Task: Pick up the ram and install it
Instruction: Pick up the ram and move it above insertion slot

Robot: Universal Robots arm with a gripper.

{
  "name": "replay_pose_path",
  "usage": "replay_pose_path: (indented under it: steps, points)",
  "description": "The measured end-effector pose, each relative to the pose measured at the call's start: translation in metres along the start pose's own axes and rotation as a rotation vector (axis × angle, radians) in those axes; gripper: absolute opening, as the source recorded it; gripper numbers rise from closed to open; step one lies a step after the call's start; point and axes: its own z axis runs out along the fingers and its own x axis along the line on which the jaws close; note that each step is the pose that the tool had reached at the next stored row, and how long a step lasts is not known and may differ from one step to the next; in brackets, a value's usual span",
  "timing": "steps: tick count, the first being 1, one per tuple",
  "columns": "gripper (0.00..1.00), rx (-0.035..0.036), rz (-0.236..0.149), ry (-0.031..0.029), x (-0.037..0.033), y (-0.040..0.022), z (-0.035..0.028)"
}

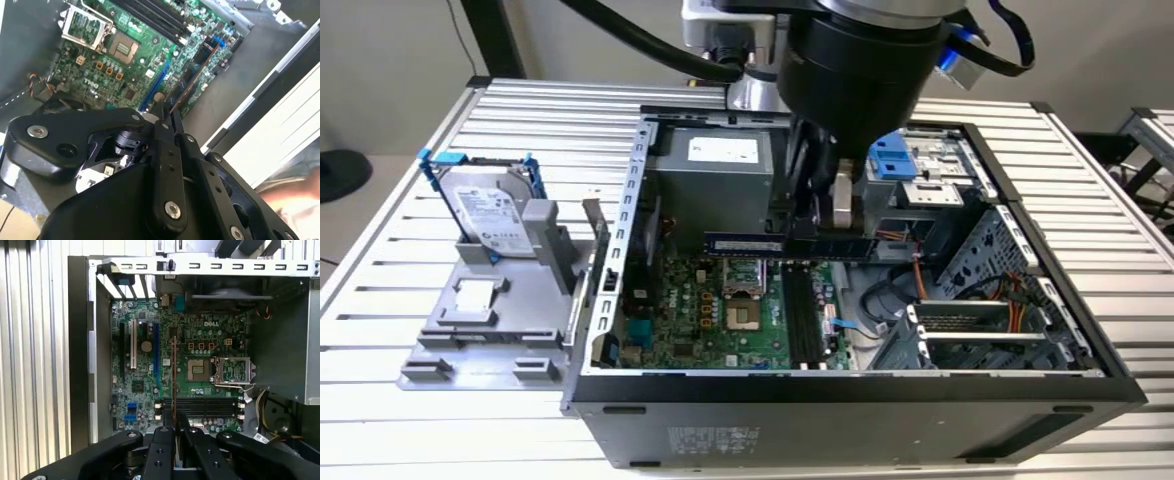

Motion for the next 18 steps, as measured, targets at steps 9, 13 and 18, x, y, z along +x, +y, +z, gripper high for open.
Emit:
replay_pose_path:
  steps: [9, 13, 18]
  points:
    - [0.00, 0.0000, 0.000, 0.0001, -0.0015, -0.0343, -0.0011]
    - [0.00, 0.0000, 0.000, 0.0003, -0.0022, -0.0494, -0.0016]
    - [0.00, 0.0000, 0.006, 0.0001, -0.0027, -0.0624, -0.0019]
